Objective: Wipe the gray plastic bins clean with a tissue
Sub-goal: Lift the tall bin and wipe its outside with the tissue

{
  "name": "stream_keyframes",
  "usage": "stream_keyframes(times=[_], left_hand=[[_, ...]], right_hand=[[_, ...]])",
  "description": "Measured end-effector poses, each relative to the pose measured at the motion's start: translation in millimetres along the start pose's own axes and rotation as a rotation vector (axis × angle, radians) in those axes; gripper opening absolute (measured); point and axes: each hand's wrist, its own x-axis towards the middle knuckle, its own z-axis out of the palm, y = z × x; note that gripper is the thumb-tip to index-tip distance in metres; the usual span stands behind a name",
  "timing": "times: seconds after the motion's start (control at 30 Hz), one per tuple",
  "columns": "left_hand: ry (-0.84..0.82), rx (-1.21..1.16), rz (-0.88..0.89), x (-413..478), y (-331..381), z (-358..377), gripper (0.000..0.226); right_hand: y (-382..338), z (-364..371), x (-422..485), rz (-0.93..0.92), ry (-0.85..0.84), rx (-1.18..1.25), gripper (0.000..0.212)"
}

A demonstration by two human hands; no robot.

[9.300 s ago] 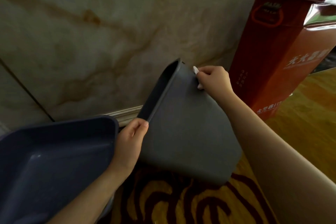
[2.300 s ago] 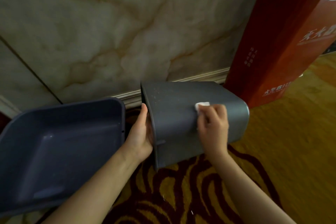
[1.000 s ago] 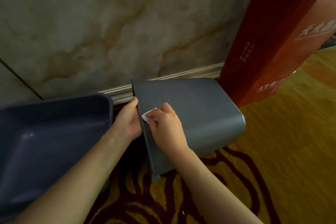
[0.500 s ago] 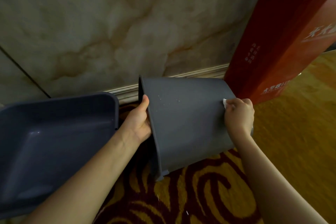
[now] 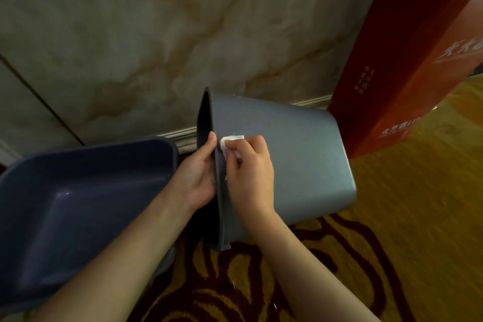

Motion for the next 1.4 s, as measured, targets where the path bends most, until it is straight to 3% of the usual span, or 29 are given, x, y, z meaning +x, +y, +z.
stream_keyframes(times=[0.13,0.4,0.57,0.7,0.8,0.87,1.03,1.23,1.4], left_hand=[[0.064,0.163,0.043,1,-4,1,0.044],[0.201,0.21,0.14,9,-7,8,0.039],[0.241,0.222,0.128,15,-2,9,0.038],[0.253,0.231,0.149,18,-1,7,0.035],[0.261,0.249,0.147,18,1,9,0.036],[0.249,0.266,0.148,16,0,11,0.037],[0.162,0.339,0.203,10,-5,15,0.036],[0.11,0.466,0.304,3,-14,28,0.035],[0.177,0.584,0.457,-1,-24,34,0.037]], right_hand=[[41,-23,14,0.076,0.116,-0.111,0.011],[156,-91,-5,0.511,0.378,-0.282,0.018],[187,-123,-17,0.755,0.479,-0.227,0.018],[167,-116,-14,0.544,0.476,-0.248,0.015],[142,-96,-9,0.236,0.298,-0.272,0.008],[137,-88,-11,0.132,0.162,-0.3,0.008],[134,-99,3,0.385,0.322,-0.265,0.014],[16,-43,29,-0.013,0.172,0.036,0.01],[-14,-17,33,0.093,0.132,0.209,0.01]])
